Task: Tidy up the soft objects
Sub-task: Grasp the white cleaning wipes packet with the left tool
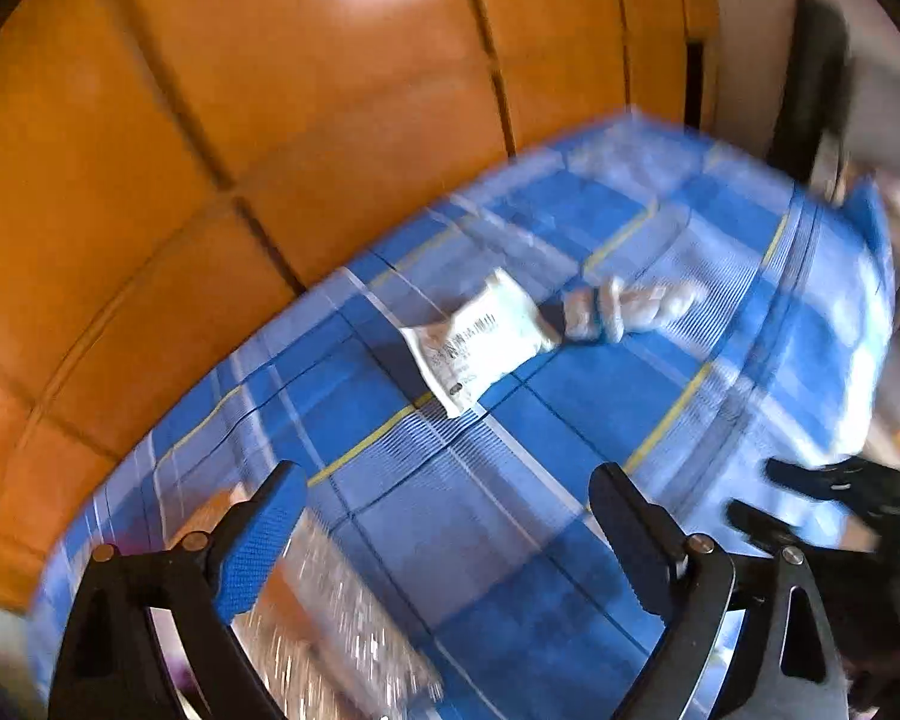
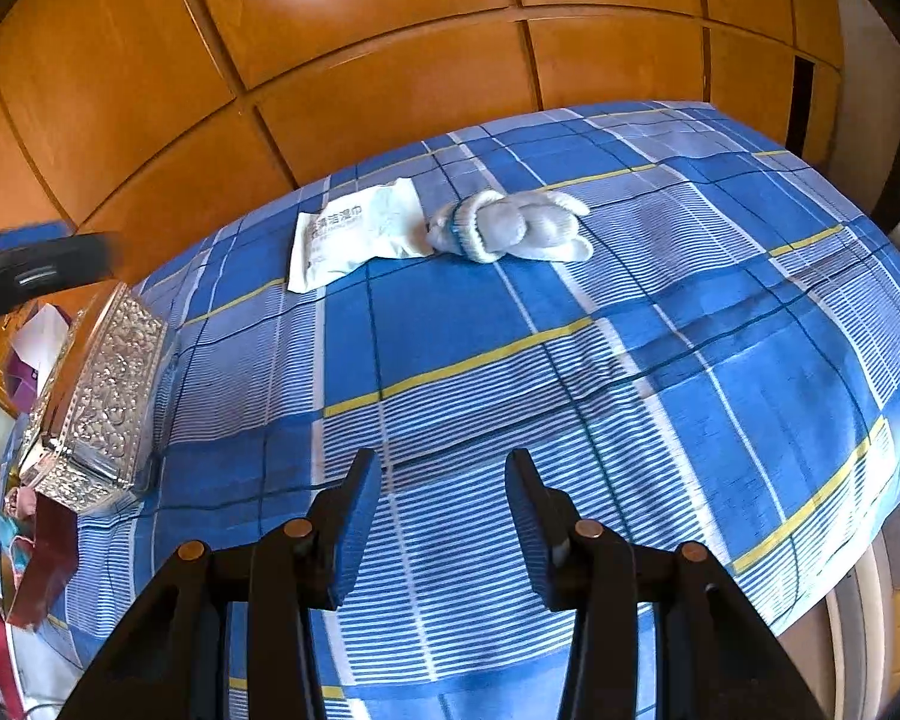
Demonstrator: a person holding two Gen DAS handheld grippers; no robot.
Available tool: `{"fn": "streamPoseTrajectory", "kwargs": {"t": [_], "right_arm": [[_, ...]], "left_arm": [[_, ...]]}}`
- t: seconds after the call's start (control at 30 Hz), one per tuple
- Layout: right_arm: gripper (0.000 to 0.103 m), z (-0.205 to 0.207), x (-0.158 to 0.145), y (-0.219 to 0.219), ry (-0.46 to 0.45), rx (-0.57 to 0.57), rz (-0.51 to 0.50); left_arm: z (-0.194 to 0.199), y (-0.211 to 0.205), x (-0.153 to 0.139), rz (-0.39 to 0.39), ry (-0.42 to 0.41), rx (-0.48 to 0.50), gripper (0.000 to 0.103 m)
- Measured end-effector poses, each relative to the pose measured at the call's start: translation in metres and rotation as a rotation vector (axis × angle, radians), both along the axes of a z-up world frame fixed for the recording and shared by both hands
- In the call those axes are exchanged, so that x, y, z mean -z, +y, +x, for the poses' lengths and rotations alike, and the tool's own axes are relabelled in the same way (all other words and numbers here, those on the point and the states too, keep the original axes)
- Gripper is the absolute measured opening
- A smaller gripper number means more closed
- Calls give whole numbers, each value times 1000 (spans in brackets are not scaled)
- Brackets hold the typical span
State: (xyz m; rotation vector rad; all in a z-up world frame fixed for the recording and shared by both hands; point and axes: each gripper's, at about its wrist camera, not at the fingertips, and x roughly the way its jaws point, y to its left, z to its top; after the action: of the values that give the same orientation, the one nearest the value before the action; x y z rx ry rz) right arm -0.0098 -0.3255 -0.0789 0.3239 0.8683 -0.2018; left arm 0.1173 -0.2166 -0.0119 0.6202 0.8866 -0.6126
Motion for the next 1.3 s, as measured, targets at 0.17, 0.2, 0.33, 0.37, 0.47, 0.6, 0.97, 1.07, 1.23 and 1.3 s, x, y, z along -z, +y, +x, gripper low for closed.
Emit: {"fn": "streamPoseTrajectory", "kwargs": {"t": [0.17, 0.2, 0.33, 0.37, 0.47, 0.6, 0.97, 1.07, 1.23, 1.3], "right_arm": [[43, 1, 0, -14, -4, 27, 16], [43, 1, 0, -17, -4, 32, 20], [43, 0, 3, -32, 4, 62, 53], [43, 0, 4, -36, 7, 72, 60], [43, -2, 7, -46, 13, 95, 84], [43, -2, 7, -55, 18, 101, 76], [43, 43, -30, -60, -61, -201, -219], [43, 74, -35, -59, -35, -303, -325], [48, 135, -23, -55, 96, -477, -412], [48, 157, -11, -53, 174, -537, -419]], "left_arm": [[32, -54, 48, 197, 10, 107, 96], [36, -62, 58, 236, 5, 140, 96], [55, -91, 93, 370, 2, 220, 96], [59, -95, 98, 384, -5, 223, 96], [73, -105, 106, 375, -20, 234, 95], [84, -119, 118, 376, -48, 278, 88], [80, -105, 112, 268, 15, 296, 61], [77, -95, 109, 246, 49, 255, 61], [91, -83, 107, 174, 143, 155, 61], [100, -77, 104, 139, 185, 108, 61]]}}
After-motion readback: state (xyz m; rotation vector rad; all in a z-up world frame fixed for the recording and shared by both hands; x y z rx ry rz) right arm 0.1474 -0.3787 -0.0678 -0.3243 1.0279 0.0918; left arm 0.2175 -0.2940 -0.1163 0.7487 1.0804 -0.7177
